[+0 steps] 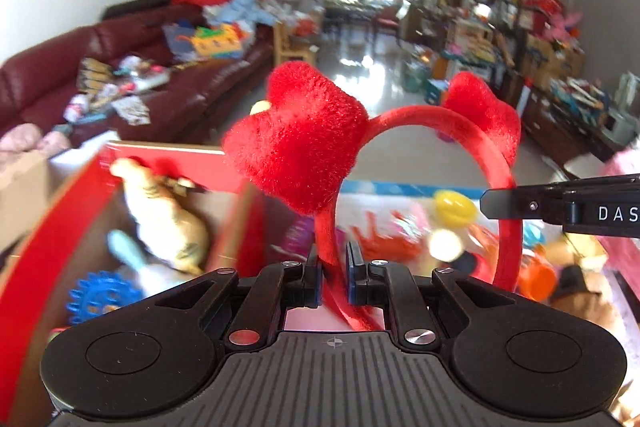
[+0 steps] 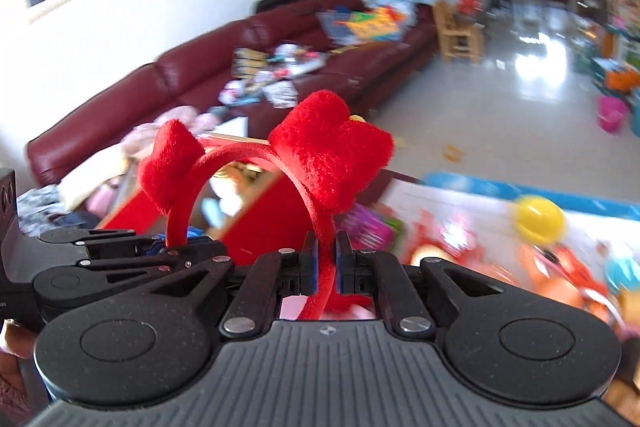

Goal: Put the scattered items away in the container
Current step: 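Lift the red headband with both tools and carry it over the box, then open both tools to drop the headband into the red box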

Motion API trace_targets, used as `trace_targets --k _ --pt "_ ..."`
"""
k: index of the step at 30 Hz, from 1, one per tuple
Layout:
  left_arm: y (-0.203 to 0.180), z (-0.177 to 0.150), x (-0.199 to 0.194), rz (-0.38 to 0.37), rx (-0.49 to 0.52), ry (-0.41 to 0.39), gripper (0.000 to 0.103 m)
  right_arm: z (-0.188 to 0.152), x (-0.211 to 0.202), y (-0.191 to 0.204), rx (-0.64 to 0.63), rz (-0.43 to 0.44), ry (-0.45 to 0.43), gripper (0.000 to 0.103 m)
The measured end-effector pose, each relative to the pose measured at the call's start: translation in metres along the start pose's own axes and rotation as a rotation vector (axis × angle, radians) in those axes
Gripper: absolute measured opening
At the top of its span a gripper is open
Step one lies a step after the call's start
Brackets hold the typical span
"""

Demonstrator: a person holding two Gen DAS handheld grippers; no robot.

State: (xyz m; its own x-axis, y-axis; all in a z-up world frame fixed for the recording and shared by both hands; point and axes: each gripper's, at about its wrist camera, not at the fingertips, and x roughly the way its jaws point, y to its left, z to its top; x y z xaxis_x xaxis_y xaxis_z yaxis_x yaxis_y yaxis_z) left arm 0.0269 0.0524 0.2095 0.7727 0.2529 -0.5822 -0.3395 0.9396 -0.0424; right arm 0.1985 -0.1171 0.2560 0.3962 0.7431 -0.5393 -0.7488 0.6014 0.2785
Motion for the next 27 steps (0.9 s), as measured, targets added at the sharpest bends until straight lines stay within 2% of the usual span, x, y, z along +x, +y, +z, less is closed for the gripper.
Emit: trace_targets --k 4,9,14,18,19,20,21,22,23,25,27 --pt "0.051 0.007 -0.022 0.12 -0.046 -0.03 0.013 0.022 0.034 0.049 -0.085 0.092 0.004 0.009" --pt "0.105 0.004 -0.033 0.239 -0.122 -0.009 0.014 0.04 0.083 0.095 -0.118 0.194 0.067 0.009" --pt "0.143 0.009 -0.033 0.34 -0.152 0.007 0.014 0.038 0.124 0.131 -0.152 0.236 0.133 0.009" --pt "0.161 0.019 -0.024 0.369 -0.152 0.018 0.014 0.039 0.144 0.143 -0.151 0.24 0.158 0.012" --pt "0.164 0.022 -0.017 0.368 -0.149 0.029 0.017 0.04 0.149 0.145 -0.147 0.238 0.164 0.016" --pt "0.167 0.023 -0.008 0.372 -0.143 0.044 0.026 0.041 0.154 0.146 -0.149 0.232 0.171 0.021" --pt "0.169 0.024 0.005 0.397 -0.139 0.065 0.035 0.042 0.16 0.147 -0.157 0.231 0.182 0.055" --pt "0.174 0.023 0.016 0.446 -0.152 0.093 0.056 0.04 0.165 0.148 -0.156 0.212 0.188 0.088" --pt "0.176 0.021 0.024 0.484 -0.166 0.109 0.078 0.04 0.169 0.147 -0.148 0.178 0.18 0.093" --pt "0.176 0.012 0.029 0.508 -0.166 0.1 0.088 0.036 0.167 0.143 -0.145 0.154 0.165 0.092" --pt "0.174 0.006 0.032 0.496 -0.156 0.109 0.088 0.032 0.165 0.136 -0.139 0.175 0.176 0.092"
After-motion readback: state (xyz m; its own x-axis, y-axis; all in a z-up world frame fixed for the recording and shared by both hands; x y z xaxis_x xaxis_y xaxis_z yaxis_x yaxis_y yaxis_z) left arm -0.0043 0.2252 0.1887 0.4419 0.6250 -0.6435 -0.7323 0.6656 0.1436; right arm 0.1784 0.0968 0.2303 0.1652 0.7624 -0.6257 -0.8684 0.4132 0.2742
